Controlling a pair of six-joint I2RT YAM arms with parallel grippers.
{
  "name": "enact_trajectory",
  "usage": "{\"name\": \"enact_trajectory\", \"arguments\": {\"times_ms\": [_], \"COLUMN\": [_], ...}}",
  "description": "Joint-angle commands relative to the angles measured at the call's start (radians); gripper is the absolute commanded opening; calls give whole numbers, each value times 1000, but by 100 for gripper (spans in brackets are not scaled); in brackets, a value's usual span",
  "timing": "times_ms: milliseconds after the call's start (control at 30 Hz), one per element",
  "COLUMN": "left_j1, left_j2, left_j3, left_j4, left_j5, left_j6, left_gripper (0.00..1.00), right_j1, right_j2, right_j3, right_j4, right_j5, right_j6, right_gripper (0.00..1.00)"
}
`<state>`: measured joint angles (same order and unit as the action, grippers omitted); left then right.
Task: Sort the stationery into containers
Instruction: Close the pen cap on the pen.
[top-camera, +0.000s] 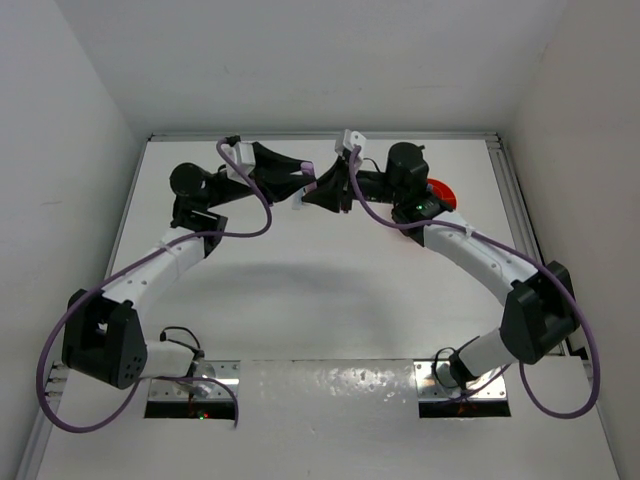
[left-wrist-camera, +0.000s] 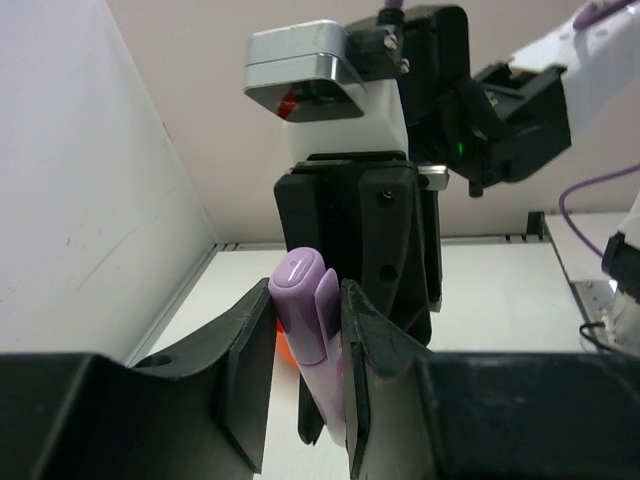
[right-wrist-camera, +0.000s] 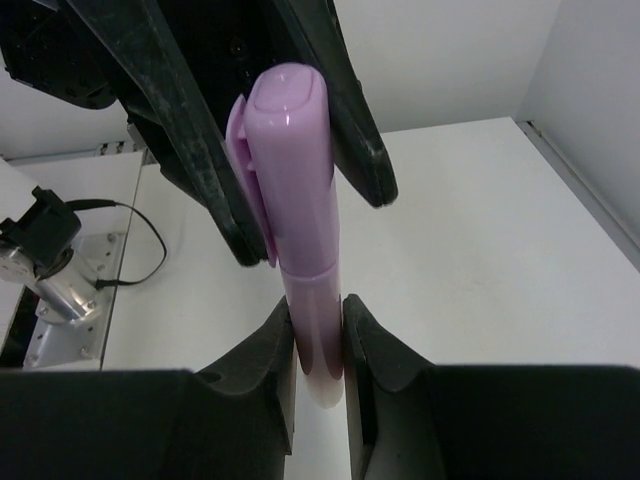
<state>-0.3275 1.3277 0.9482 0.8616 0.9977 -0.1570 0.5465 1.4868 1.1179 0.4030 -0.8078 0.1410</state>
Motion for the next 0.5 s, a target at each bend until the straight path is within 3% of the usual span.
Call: {"name": "enact_trajectory", "arguments": {"times_ms": [0, 167, 467], "left_j1": [-8, 4, 11], "left_j2": [61, 57, 50], "left_j3": [-57, -65, -77], "left_j4": [-303, -346, -334], "left_j5": [179, 205, 222], "left_j6": [149, 201, 206], "left_gripper": [0, 0, 0], "right_j1": [27, 43, 41], "right_j2": [-68, -71, -85], "right_j3": [178, 200, 161], "right_j4": [251, 157, 169], "right_j5": [-69, -73, -51], "right_j6": [6, -64, -55], "right_gripper": [0, 0, 0]}}
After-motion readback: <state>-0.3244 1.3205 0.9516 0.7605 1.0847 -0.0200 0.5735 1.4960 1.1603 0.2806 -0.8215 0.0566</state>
